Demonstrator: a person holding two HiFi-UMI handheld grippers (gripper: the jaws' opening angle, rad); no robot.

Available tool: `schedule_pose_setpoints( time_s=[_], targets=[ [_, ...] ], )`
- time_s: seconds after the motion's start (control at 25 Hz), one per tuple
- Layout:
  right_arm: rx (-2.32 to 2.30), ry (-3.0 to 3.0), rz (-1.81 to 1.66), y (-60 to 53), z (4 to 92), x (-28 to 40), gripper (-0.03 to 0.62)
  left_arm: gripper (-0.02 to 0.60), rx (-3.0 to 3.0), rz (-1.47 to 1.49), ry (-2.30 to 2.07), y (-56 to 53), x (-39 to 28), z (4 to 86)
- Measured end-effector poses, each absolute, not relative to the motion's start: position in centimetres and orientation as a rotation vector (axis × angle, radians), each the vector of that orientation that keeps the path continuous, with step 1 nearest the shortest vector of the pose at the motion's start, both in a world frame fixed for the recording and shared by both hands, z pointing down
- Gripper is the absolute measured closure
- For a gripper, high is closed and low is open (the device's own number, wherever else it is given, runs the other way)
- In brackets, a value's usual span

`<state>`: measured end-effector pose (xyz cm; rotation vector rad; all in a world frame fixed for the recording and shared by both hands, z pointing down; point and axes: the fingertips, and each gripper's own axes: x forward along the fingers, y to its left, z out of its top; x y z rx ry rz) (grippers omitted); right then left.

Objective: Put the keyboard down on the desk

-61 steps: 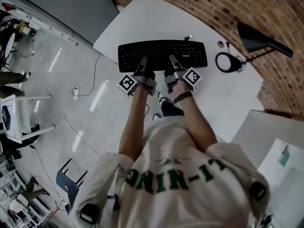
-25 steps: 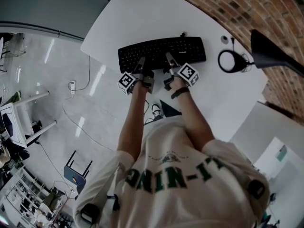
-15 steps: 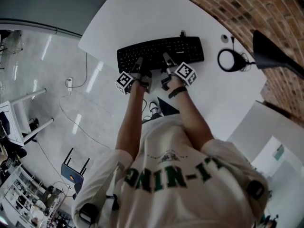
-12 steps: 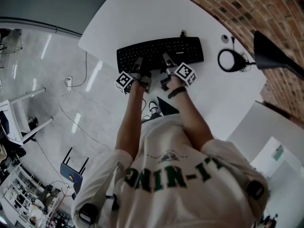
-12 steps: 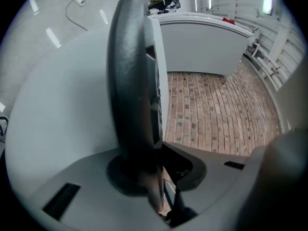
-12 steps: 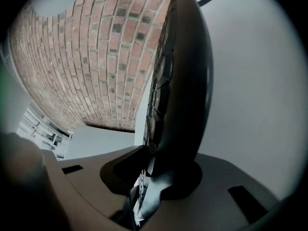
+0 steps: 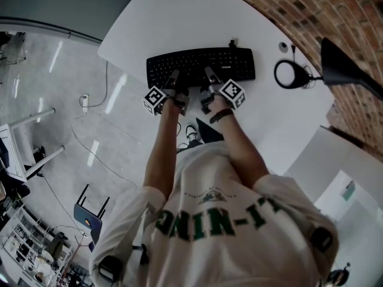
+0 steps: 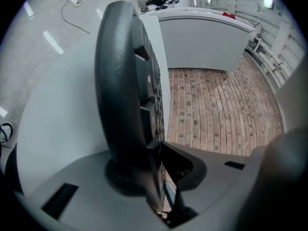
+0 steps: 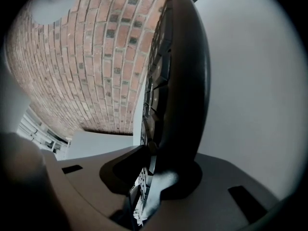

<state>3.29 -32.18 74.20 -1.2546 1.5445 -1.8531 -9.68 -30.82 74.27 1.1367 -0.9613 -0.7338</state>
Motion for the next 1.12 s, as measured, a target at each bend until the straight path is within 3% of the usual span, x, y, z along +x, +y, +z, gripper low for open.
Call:
schedule_pose_setpoints(
  time_s=[0.36,0.68,1.12],
  targets=[
    [-1.303,1.481,-1.857,-31.8,74.4,3.1,0.507,0.403,1.169,-0.601,-0.884,-29.8,-8.6,73.8],
    [-1.321,1.456,-1.894,-30.9,75.0,2.8,0.487,0.397,1.146,-0.592,-0.859,-26.3,-8.6,73.5],
    [-1.458,1.47,-2.011,-29.3,74.9,3.2,0.306,0.397,1.16,-0.559,-0.851,-24.2,-8.1,72.8]
  ],
)
